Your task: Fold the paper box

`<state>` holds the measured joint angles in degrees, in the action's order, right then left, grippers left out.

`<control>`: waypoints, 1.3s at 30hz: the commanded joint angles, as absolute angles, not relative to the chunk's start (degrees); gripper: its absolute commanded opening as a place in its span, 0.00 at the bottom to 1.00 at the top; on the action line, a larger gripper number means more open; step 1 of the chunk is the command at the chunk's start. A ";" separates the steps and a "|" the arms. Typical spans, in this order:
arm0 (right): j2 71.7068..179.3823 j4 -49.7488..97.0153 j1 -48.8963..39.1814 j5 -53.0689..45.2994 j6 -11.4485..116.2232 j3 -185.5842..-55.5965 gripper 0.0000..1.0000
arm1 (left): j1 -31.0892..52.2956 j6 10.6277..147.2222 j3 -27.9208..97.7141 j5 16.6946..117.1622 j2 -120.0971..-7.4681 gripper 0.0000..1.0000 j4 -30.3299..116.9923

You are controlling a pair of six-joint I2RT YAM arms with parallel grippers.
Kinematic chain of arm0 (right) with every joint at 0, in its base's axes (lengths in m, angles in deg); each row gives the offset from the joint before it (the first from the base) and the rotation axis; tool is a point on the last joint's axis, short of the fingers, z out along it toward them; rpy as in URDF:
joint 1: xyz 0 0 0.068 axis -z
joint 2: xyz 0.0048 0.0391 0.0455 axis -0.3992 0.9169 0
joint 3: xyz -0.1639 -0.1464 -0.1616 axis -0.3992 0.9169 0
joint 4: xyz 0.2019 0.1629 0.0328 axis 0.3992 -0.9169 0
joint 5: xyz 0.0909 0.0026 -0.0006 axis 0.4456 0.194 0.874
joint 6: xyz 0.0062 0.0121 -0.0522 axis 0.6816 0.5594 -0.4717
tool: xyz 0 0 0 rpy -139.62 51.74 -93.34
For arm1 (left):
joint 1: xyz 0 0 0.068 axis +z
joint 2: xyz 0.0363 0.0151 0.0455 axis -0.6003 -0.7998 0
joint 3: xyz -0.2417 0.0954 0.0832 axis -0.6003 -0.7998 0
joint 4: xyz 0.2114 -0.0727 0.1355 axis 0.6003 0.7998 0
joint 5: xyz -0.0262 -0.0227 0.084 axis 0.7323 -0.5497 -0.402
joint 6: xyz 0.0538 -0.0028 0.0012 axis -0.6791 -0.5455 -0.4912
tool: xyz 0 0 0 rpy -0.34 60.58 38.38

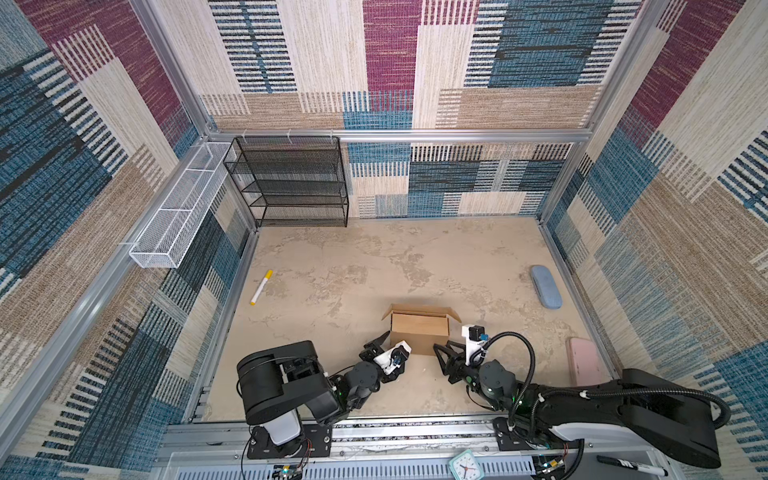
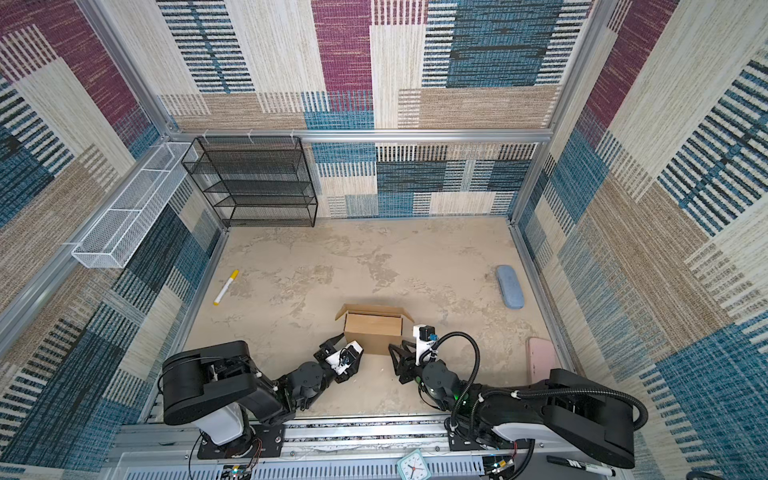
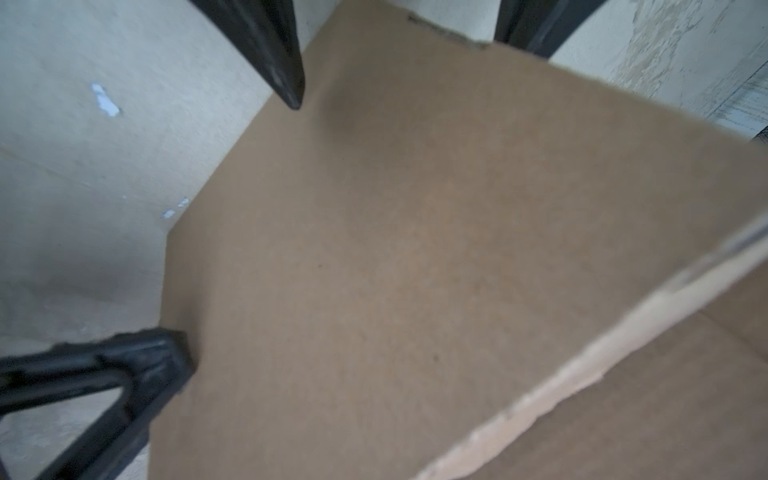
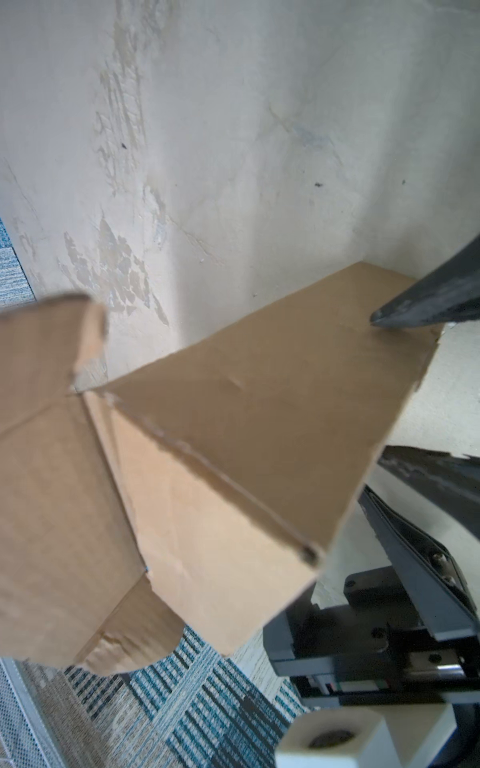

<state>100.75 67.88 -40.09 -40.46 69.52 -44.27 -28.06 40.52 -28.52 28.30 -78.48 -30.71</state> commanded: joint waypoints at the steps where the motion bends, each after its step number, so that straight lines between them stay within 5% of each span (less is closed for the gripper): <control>1: 101.55 67.24 -40.63 -43.51 69.67 -36.47 0.49 | -28.23 39.81 -27.98 27.69 -79.34 0.72 -33.15; 15: 90.09 60.22 -40.94 -47.51 71.95 -34.38 0.52 | -28.69 40.88 -29.85 25.44 -75.91 0.76 -33.05; 19: 89.51 59.61 -40.96 -47.13 71.51 -34.63 0.53 | -28.78 43.79 -31.63 25.43 -73.37 0.99 -33.05; 28: 74.72 47.23 -41.07 -47.17 75.15 -34.58 0.59 | -29.47 56.22 -38.52 30.75 -57.98 0.99 -32.10; 31: 65.62 37.97 -41.07 -46.88 75.64 -36.30 0.61 | -29.51 63.18 -38.41 35.43 -44.04 0.99 -18.35; 35: 54.50 28.48 -41.10 -46.24 76.79 -38.06 0.63 | -29.41 68.95 -26.38 39.43 -16.94 0.99 30.25; 39: 51.89 22.11 -41.07 -48.19 74.27 -42.06 0.64 | -29.35 69.84 -24.49 41.60 -3.84 0.99 41.34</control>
<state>52.70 29.96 -41.01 -46.19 75.75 -44.27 -29.48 65.08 -25.09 38.51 -7.99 19.65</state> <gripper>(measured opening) 0.637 0.990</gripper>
